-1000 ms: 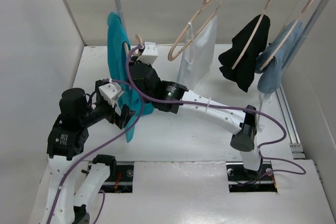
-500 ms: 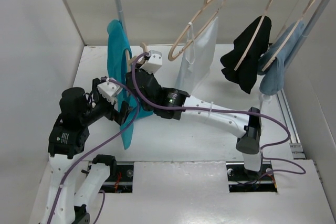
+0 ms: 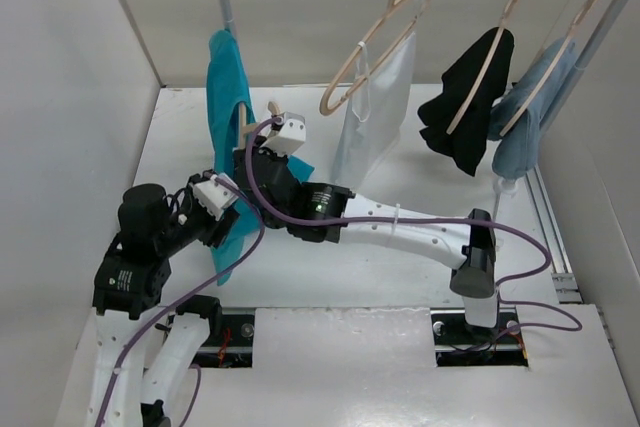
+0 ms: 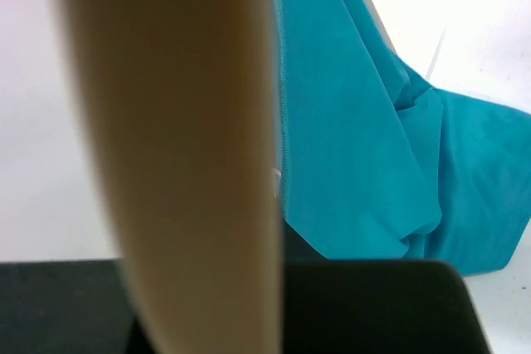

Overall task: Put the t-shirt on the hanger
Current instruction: Hang the hanger with tshirt onto the clothesline

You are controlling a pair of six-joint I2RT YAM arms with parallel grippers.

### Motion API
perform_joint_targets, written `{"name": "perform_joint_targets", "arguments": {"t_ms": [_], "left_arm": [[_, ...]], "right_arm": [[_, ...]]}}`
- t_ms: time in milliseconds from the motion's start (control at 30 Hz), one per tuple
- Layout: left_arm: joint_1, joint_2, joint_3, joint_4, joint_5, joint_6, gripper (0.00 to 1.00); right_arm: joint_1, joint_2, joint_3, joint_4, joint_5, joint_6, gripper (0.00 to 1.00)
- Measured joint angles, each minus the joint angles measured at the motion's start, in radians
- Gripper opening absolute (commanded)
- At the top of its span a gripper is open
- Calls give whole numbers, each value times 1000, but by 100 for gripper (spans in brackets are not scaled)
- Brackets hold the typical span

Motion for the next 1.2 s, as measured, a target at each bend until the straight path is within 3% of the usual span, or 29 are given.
{"name": "perform_joint_targets", "arguments": {"t_ms": [267,533,1100,1133,1200], "left_arm": [[-42,-35,-50,-1,-31,3,0],[-46,-85,2,-38,-107,12,0],[-53,-155,-3,-68,-78,-25,0],[-53,-156,-9,-68,-71,-25,0],[-53,-156,-22,-68,-65,-21,12]], "right_arm": [[8,0,-42,18,72,57,0],[43,-3,-51,23,158,133,0],[77,-53,-125,14,175,186,0],[77,-59,-137,16,176,192,0],[77,-64,-160,24,179,206,0]]}}
